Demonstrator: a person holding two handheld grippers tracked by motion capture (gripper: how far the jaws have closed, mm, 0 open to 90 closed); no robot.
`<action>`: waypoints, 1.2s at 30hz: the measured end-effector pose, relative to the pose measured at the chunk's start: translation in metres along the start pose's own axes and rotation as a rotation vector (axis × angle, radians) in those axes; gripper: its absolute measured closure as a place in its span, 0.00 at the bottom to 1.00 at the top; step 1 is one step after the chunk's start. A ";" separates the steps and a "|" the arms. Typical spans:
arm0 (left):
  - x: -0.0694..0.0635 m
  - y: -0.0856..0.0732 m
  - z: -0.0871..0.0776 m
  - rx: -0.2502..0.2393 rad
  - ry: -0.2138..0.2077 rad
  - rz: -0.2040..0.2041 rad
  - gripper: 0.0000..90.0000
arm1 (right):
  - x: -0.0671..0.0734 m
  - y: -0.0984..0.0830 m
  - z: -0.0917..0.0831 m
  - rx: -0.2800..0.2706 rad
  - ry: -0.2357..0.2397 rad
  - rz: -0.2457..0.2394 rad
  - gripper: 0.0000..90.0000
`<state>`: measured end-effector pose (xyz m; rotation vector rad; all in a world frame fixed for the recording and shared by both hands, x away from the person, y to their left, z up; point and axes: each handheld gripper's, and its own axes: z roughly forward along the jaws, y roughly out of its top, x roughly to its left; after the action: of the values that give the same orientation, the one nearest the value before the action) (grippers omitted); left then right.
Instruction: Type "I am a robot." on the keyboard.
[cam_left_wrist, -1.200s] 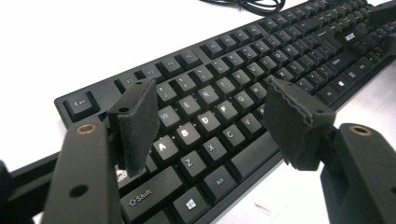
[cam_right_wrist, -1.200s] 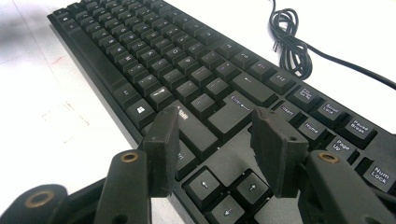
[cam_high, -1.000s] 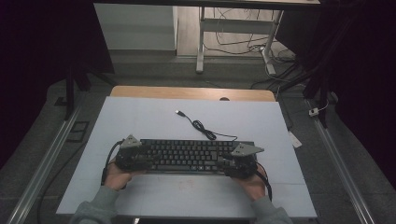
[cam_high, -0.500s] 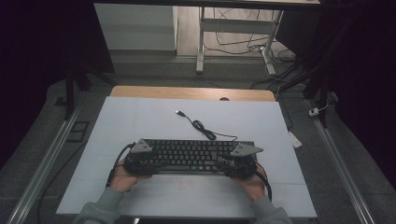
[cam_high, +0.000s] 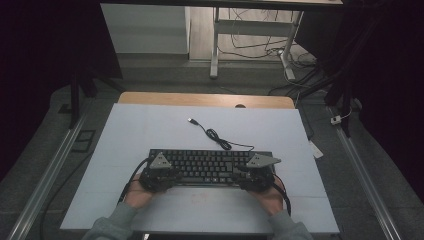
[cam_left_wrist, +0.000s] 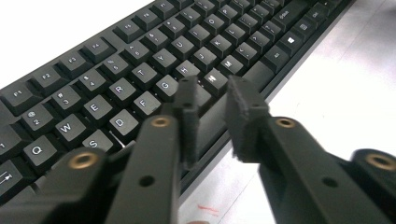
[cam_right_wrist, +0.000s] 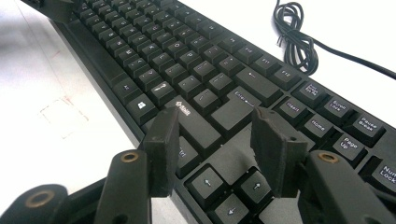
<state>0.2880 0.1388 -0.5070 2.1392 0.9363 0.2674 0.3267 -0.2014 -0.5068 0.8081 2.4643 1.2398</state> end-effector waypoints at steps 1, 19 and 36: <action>0.000 0.000 0.001 0.003 0.005 0.001 0.87 | 0.000 0.000 0.000 0.001 0.000 -0.001 0.58; -0.002 -0.002 0.014 0.067 0.026 0.004 0.98 | 0.001 0.000 0.001 0.011 -0.003 -0.004 0.58; -0.002 -0.003 0.017 0.069 0.030 0.001 0.98 | 0.001 0.000 0.001 0.012 -0.006 -0.007 0.58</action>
<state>0.2928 0.1290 -0.5204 2.2043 0.9745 0.2715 0.3265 -0.2004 -0.5077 0.8045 2.4703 1.2199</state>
